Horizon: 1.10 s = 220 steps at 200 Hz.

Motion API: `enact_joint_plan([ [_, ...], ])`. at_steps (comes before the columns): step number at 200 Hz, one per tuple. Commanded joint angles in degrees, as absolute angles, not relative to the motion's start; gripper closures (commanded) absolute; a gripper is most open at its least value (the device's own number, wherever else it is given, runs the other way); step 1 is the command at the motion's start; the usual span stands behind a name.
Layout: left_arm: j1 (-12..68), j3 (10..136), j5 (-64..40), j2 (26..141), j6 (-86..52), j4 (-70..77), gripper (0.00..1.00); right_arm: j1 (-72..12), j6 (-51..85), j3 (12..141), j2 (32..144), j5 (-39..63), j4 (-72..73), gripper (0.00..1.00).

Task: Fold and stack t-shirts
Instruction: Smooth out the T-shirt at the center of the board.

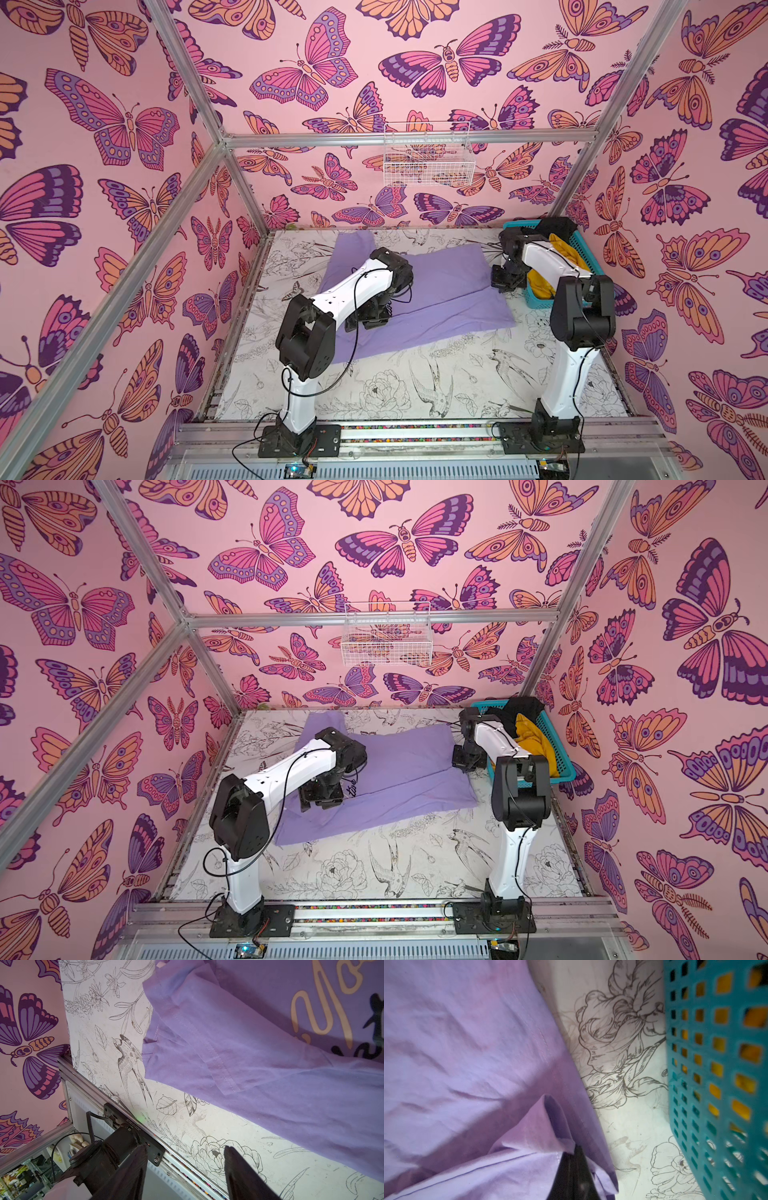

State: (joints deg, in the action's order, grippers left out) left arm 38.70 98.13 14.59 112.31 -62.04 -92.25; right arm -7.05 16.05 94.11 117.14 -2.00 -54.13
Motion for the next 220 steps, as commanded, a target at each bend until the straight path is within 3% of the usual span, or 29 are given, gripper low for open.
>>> enact_joint_plan([
  [1, 39.0, 97.1, 15.6, 112.7, -62.9, -93.9, 0.36, -6.6, 15.1, 98.4, 120.7, -2.3, -55.7, 1.00],
  [124, 38.9, 95.1, 17.2, 114.4, -63.7, -92.5, 0.38, -6.9, 15.1, 105.0, 127.0, 0.1, -58.1, 1.00],
  [133, 38.7, 94.5, 15.7, 115.3, -63.0, -91.2, 0.40, -7.1, 14.9, 104.8, 126.6, 0.0, -58.0, 0.96],
  [145, 38.6, 93.4, 14.5, 115.8, -62.2, -88.5, 0.40, -7.4, 14.5, 103.8, 125.4, 0.1, -57.5, 0.78],
  [176, 37.2, 91.6, 12.5, 116.6, -60.2, -84.4, 0.41, -7.6, 15.0, 100.9, 120.4, -0.5, -56.1, 0.52],
  [220, 36.6, 85.7, 6.3, 118.6, -57.5, -79.3, 0.45, -8.9, 15.4, 97.5, 112.7, -1.8, -57.4, 0.51],
])
